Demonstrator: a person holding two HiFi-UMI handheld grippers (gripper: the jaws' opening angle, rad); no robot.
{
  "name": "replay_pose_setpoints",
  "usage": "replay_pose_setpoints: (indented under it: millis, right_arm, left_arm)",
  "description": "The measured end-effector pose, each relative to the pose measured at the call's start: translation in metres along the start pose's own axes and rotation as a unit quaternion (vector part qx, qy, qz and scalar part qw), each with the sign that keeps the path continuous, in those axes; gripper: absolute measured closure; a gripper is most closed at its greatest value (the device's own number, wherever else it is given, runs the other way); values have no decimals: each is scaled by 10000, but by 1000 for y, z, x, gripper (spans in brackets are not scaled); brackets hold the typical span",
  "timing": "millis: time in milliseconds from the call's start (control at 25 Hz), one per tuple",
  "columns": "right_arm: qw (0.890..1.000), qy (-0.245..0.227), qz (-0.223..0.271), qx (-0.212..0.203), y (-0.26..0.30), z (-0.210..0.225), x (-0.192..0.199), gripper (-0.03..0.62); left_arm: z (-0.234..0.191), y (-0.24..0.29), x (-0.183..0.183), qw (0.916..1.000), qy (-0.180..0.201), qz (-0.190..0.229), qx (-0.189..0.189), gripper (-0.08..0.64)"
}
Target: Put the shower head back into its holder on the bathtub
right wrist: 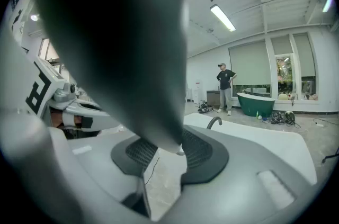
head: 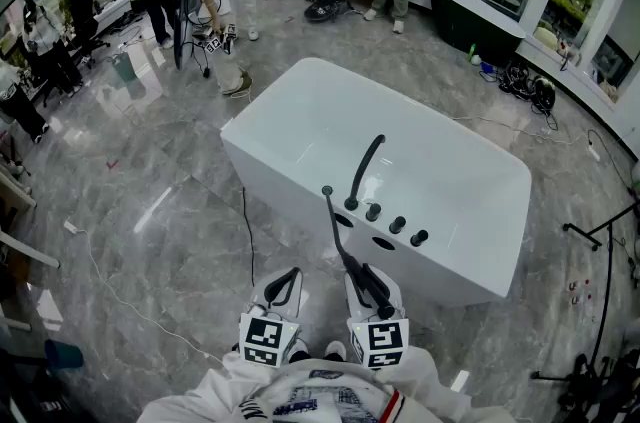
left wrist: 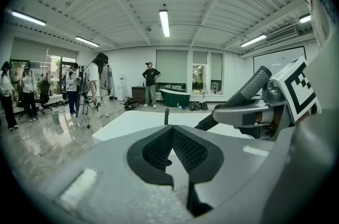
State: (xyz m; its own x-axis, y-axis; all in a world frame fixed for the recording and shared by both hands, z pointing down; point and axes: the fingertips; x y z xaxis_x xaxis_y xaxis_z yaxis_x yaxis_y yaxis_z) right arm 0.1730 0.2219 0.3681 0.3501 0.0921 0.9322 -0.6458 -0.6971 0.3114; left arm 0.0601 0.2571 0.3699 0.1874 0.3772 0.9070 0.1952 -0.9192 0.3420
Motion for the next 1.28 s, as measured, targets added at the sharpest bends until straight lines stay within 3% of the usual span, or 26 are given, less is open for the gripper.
replay_pose_setpoints:
  millis: [920, 1280]
  right_arm:
    - [9999, 55, -50, 122, 4, -4, 6, 454]
    - [9990, 22, 12, 444, 23, -25, -7, 455]
  left_arm:
    - [-9, -2, 11, 9999, -64, -44, 66, 558]
    - [-48, -15, 9, 9998, -46, 32, 201, 558]
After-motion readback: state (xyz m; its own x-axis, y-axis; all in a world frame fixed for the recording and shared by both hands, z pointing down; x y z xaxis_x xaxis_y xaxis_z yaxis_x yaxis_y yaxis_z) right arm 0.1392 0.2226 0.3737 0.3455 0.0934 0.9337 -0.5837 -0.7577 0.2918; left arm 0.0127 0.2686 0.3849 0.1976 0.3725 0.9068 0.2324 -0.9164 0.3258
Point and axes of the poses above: the fingertips, and each gripper's own axes: y forward along the fingers, z to its right, x out of its underside, and after that the axes turned 13 degrees about -y, right-handed
